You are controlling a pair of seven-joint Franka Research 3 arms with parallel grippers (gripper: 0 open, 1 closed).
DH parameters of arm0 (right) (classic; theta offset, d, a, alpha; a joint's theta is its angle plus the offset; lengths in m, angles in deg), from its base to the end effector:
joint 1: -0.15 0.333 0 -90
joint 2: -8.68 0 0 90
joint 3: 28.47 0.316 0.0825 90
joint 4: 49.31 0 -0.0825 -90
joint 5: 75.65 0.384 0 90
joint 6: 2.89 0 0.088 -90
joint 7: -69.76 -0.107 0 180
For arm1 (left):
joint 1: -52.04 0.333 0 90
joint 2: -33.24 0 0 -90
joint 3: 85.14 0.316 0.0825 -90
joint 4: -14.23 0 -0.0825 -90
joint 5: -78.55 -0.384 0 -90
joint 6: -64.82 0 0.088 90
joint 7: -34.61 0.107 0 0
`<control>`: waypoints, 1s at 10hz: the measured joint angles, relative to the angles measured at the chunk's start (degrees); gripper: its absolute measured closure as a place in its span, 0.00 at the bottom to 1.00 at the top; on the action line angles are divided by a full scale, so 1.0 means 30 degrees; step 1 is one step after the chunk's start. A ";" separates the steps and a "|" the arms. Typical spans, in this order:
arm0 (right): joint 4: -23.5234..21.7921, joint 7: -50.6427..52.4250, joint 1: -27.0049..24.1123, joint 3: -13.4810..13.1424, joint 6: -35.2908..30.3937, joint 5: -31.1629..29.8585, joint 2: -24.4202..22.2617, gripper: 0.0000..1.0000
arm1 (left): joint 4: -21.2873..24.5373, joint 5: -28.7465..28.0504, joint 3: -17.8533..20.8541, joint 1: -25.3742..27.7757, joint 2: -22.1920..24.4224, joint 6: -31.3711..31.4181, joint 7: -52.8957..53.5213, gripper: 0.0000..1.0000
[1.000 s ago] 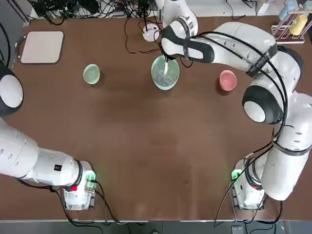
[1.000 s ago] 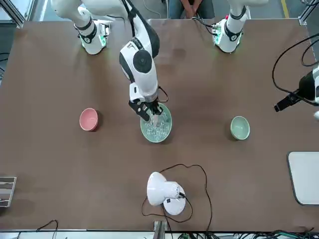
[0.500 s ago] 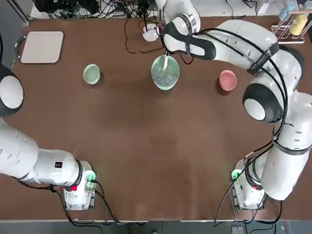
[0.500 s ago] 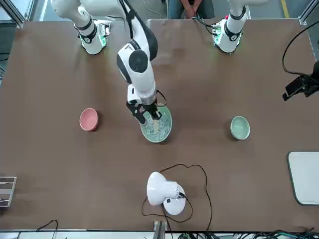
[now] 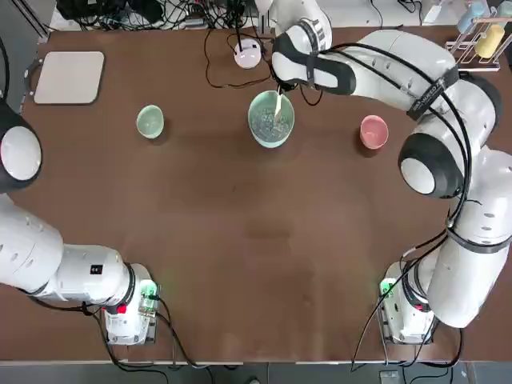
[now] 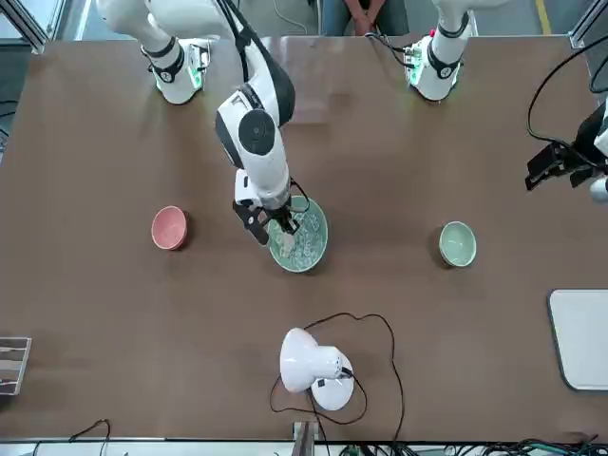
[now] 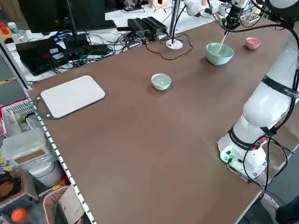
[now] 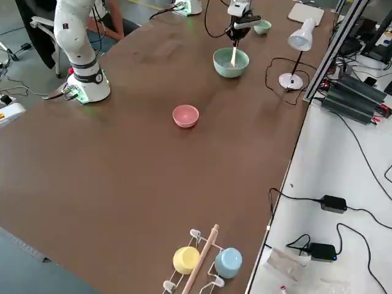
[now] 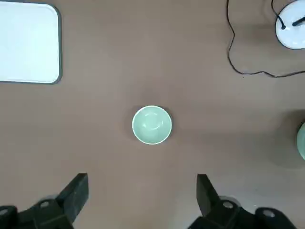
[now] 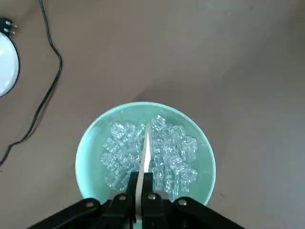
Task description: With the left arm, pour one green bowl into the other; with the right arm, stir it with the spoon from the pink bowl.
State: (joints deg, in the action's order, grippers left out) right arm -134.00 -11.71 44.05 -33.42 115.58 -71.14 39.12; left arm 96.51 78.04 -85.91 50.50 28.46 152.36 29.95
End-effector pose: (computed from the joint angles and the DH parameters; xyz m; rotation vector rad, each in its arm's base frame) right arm 0.5415 0.4561 0.3747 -2.8538 1.1471 -0.0103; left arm 0.5763 -0.0219 0.6369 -3.1336 -0.0650 -0.0139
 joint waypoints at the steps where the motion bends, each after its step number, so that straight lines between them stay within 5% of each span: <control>1: 0.0024 0.0001 0.0098 0.0040 -0.0131 0.0000 -0.0001 0.95 | -0.0069 -0.0155 -0.0001 0.0059 0.0047 -0.0185 0.0007 0.00; 5: 0.0512 0.0269 0.0028 0.0035 -0.1055 0.0037 -0.0495 0.95 | -0.0323 -0.0242 -0.0149 0.0110 0.0551 -0.0539 0.0007 0.00; 10: 0.0661 0.3460 -0.0850 -0.0004 -0.3898 0.1299 -0.3433 0.95 | -0.0771 -0.0251 -0.0877 0.0066 0.0576 -0.0544 0.0036 0.00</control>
State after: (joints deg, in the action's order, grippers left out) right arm -132.02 -1.33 41.50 -33.44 103.89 -67.24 28.82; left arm 94.20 77.29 -88.54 50.70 30.19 150.73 30.06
